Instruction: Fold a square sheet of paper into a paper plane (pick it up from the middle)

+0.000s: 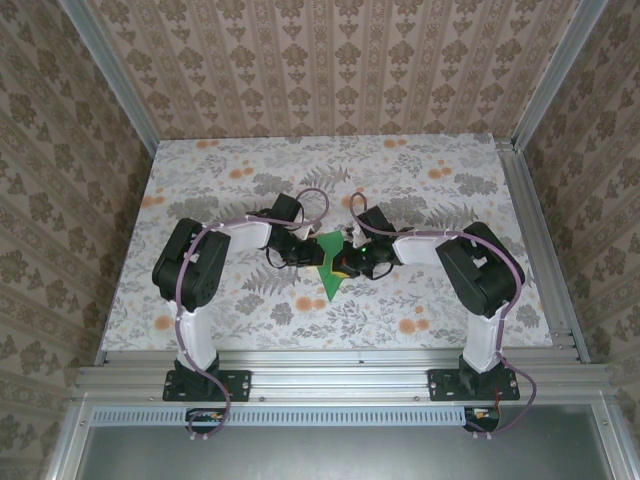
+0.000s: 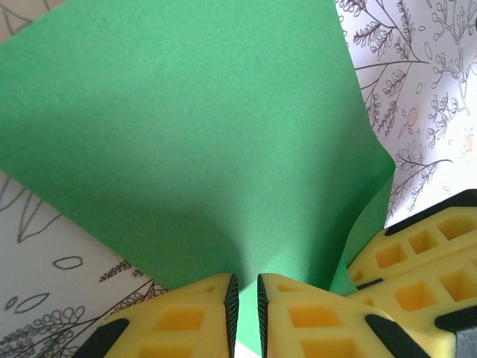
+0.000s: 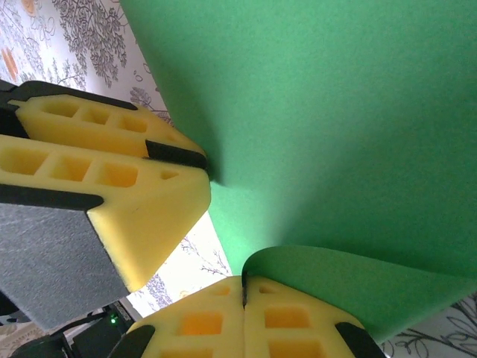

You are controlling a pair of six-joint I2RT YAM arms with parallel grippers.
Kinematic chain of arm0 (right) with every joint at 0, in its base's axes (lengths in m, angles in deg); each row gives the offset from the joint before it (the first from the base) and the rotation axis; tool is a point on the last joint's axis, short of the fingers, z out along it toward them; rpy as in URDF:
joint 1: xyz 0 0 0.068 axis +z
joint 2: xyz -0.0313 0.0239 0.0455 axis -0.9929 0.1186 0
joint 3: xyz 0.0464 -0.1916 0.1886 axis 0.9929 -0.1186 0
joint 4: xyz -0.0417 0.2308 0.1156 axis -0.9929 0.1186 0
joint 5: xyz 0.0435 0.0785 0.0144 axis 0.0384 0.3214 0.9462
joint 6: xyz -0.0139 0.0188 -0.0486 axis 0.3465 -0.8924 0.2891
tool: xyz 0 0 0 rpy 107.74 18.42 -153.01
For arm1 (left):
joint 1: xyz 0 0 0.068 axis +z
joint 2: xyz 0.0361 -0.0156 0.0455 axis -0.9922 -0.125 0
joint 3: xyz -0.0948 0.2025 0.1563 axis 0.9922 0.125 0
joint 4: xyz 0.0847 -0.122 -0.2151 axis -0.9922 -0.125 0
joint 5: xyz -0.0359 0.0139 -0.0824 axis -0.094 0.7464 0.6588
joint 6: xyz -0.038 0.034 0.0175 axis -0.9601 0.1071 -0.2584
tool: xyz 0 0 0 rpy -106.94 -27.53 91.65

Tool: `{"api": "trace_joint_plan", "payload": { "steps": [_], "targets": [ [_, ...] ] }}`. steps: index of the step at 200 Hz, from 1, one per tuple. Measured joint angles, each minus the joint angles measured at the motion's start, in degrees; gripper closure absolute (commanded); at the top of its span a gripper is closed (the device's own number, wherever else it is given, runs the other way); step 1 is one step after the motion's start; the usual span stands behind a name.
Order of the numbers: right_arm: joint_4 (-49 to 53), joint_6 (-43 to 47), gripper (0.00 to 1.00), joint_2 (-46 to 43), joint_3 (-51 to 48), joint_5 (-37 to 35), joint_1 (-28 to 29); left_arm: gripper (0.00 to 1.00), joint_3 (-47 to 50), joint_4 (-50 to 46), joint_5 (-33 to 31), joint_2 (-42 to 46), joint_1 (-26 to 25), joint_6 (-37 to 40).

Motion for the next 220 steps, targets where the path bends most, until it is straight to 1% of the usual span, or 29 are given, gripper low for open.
{"api": "trace_joint_plan", "payload": {
  "steps": [179, 220],
  "targets": [
    [0.37, 0.02, 0.95, 2.64, 1.75, -0.92, 0.66, 0.81, 0.00, 0.24, 0.24, -0.15, 0.02, 0.00],
    [0.57, 0.22, 0.91, 2.95, 2.14, -0.90, 0.66, 0.81, 0.00, 0.26, 0.26, -0.17, 0.02, 0.00]
  ]
}}
